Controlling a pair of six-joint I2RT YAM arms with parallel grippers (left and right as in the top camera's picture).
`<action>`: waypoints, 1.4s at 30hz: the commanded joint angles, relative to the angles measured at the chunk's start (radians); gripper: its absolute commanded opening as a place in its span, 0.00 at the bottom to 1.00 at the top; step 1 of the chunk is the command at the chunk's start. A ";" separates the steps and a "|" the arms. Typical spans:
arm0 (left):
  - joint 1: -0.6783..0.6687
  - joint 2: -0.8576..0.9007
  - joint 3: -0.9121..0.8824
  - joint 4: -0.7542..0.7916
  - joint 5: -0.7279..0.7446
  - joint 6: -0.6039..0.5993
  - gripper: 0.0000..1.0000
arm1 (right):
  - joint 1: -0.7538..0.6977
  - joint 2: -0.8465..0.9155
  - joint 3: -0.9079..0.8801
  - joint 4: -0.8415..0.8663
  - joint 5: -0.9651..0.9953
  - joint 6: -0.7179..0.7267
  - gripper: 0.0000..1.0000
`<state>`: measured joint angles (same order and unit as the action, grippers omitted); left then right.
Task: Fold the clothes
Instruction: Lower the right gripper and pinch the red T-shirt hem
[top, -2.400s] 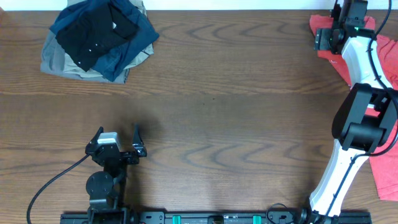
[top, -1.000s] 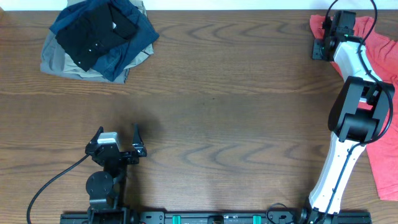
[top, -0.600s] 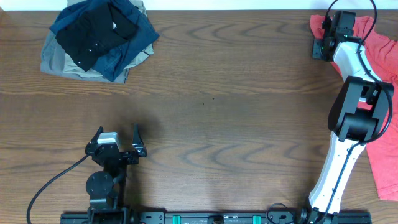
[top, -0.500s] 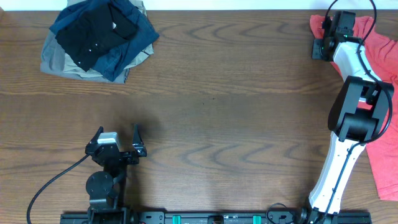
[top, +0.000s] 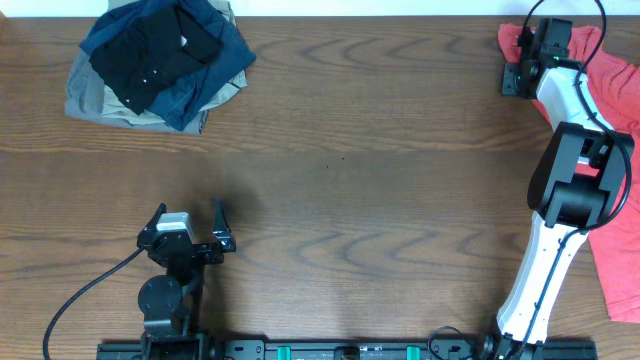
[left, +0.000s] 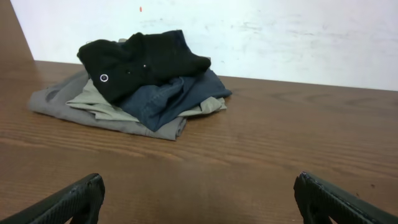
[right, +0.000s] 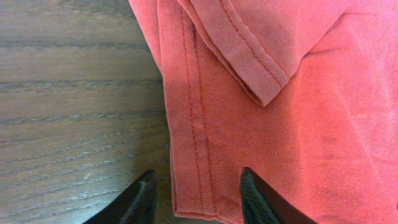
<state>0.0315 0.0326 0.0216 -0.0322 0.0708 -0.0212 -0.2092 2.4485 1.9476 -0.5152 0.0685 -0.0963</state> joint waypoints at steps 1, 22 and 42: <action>-0.002 -0.002 -0.018 -0.033 0.006 0.013 0.98 | -0.013 0.026 0.013 -0.006 -0.014 0.002 0.38; -0.002 -0.002 -0.018 -0.033 0.006 0.013 0.98 | -0.022 0.034 -0.013 -0.001 -0.014 0.002 0.40; -0.002 -0.002 -0.018 -0.033 0.006 0.013 0.98 | -0.023 -0.006 -0.012 -0.014 -0.013 0.014 0.01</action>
<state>0.0315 0.0326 0.0216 -0.0322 0.0708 -0.0216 -0.2264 2.4535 1.9438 -0.5114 0.0586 -0.0914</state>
